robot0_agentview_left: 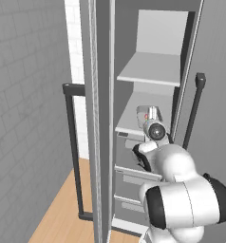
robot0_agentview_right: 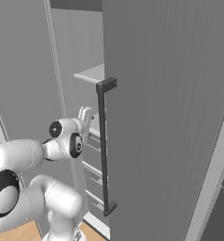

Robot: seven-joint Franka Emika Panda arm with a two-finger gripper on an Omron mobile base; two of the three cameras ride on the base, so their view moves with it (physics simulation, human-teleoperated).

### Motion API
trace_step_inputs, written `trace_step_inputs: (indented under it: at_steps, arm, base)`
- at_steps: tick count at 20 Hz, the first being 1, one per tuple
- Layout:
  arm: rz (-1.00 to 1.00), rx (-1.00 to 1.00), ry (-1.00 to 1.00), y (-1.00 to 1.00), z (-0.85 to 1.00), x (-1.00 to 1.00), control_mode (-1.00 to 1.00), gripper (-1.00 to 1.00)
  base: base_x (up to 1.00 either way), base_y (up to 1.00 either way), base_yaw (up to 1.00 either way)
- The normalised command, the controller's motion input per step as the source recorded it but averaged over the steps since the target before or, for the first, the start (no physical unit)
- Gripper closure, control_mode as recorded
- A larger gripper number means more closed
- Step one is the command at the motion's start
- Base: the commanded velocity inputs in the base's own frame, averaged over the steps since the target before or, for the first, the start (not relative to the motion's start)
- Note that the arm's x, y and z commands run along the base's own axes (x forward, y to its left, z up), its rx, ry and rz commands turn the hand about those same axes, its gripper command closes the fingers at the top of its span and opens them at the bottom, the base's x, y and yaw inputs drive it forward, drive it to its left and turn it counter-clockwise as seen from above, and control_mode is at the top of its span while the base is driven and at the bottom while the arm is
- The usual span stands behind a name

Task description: Take the meat container that has the shrimp and place it on the second highest rack of the freezer. Then take the vegetable container that has the mushroom and cucumber and place it on the highest rack of the freezer.

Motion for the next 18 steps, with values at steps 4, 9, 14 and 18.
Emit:
trace_step_inputs:
  at_steps: [4, 9, 14, 18]
  arm:
    - [0.0, 0.0, 0.0, 0.21, 1.0, -0.59, -1.0, -1.0]
    - [0.0, 0.0, 0.0, 0.08, 1.0, -0.74, -1.0, -1.0]
    - [0.0, -0.03, 0.01, 0.0, 0.45, -0.95, -1.0, -1.0]
    - [0.0, -0.1, 0.0, 0.0, 0.01, -1.0, -1.0, -1.0]
  base:
    - [0.0, 0.0, 0.0]
    - [0.0, 0.0, 0.0]
    - [0.0, 0.0, 0.0]
    - [0.0, 0.0, 0.0]
